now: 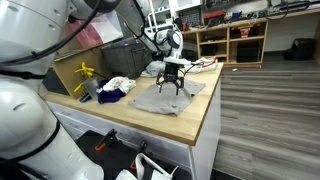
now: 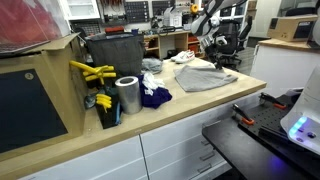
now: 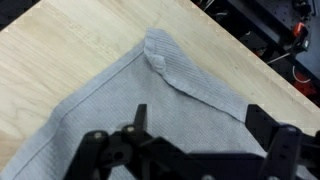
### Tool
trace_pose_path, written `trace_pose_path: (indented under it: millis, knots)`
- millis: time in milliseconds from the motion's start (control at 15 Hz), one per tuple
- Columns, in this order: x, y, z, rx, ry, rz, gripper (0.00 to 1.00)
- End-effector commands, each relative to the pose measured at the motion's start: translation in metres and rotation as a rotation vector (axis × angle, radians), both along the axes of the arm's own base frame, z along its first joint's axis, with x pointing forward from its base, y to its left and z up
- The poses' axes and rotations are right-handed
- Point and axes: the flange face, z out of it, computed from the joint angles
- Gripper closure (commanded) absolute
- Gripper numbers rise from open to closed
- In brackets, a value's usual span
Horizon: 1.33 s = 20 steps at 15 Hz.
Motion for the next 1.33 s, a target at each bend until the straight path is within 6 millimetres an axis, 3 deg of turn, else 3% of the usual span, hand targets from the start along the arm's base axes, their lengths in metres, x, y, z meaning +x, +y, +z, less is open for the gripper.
trace_pose_path:
  millis: [0, 267, 333, 400, 533, 1067, 1133, 1267]
  knots:
    - [-0.021, 0.007, -0.002, -0.027, 0.039, 0.063, 0.0]
    - [-0.038, 0.006, -0.018, -0.057, 0.089, 0.102, 0.0]
    - [-0.042, 0.005, -0.022, -0.062, 0.102, 0.109, 0.05]
    - [-0.047, 0.003, -0.025, -0.067, 0.115, 0.115, 0.28]
    - [-0.054, 0.002, -0.029, -0.074, 0.133, 0.126, 0.32]
    - [-0.068, -0.004, -0.031, -0.086, 0.146, 0.155, 0.93]
    - [-0.068, -0.005, -0.03, -0.089, 0.144, 0.159, 0.99]
    - [-0.07, -0.006, -0.027, -0.095, 0.137, 0.164, 1.0]
